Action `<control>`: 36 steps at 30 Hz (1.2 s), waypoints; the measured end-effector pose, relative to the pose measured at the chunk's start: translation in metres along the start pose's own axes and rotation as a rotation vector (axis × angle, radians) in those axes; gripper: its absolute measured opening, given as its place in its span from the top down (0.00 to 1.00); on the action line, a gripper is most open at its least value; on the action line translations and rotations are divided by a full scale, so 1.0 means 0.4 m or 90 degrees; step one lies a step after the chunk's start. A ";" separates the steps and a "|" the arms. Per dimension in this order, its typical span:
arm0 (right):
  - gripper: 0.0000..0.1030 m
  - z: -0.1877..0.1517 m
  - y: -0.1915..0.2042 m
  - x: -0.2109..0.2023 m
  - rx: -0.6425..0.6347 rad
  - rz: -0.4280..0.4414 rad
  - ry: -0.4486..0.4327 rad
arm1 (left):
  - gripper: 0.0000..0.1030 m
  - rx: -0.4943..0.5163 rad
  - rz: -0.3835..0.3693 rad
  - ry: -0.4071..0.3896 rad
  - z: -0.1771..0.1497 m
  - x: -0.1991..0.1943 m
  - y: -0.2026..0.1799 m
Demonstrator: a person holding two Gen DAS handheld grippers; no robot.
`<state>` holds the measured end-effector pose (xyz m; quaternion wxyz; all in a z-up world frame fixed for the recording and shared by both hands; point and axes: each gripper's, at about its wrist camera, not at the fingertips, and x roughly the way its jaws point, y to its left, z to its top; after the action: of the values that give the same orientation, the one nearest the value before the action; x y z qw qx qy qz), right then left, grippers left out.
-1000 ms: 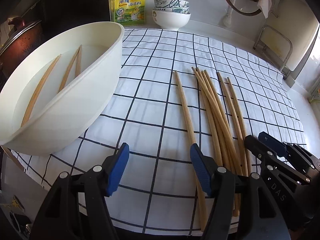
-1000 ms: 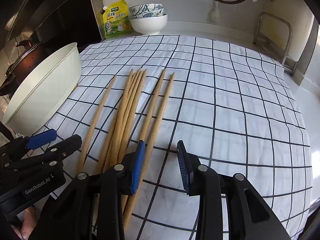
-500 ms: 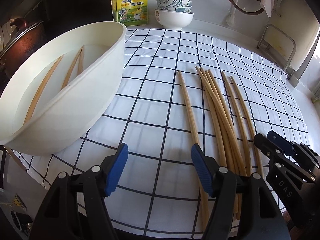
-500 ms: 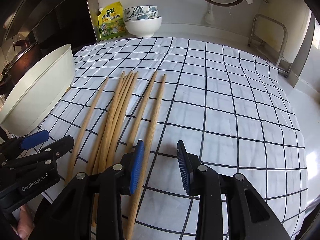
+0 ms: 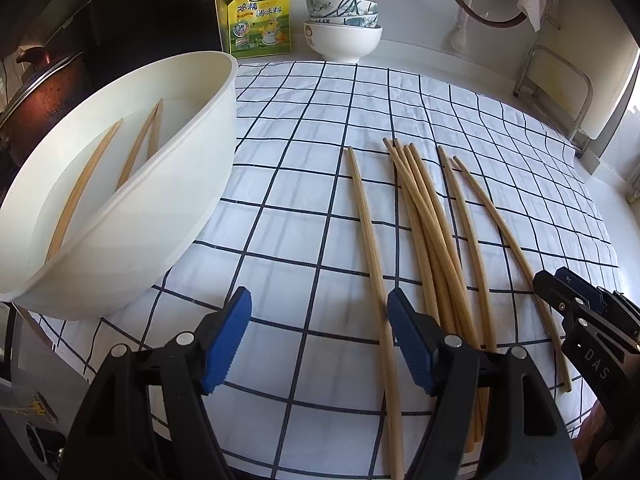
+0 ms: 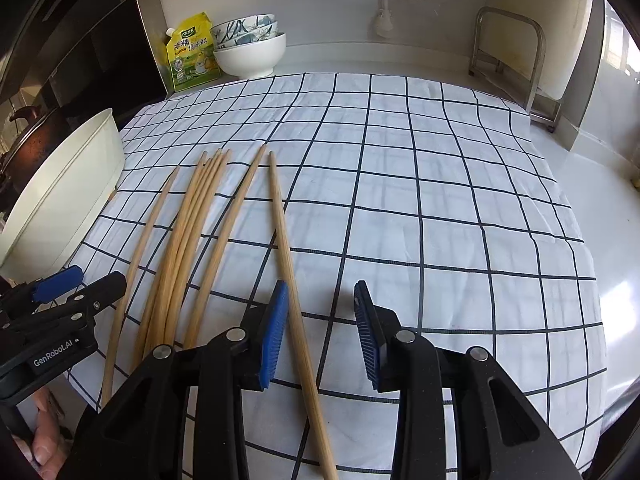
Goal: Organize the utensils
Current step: 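Lower both grippers and close each on one wooden chopstick, then lift both held chopsticks and carry them over into the basin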
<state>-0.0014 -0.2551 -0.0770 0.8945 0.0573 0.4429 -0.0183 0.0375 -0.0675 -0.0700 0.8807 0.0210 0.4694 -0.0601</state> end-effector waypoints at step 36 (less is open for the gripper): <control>0.94 0.005 0.025 -0.017 -0.015 0.040 -0.014 | 0.93 0.026 -0.066 0.025 0.009 -0.014 -0.038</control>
<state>-0.0031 -0.2454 -0.0696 0.9001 0.0607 0.4312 0.0145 0.0355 -0.0826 -0.0630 0.8666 0.0158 0.4855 -0.1146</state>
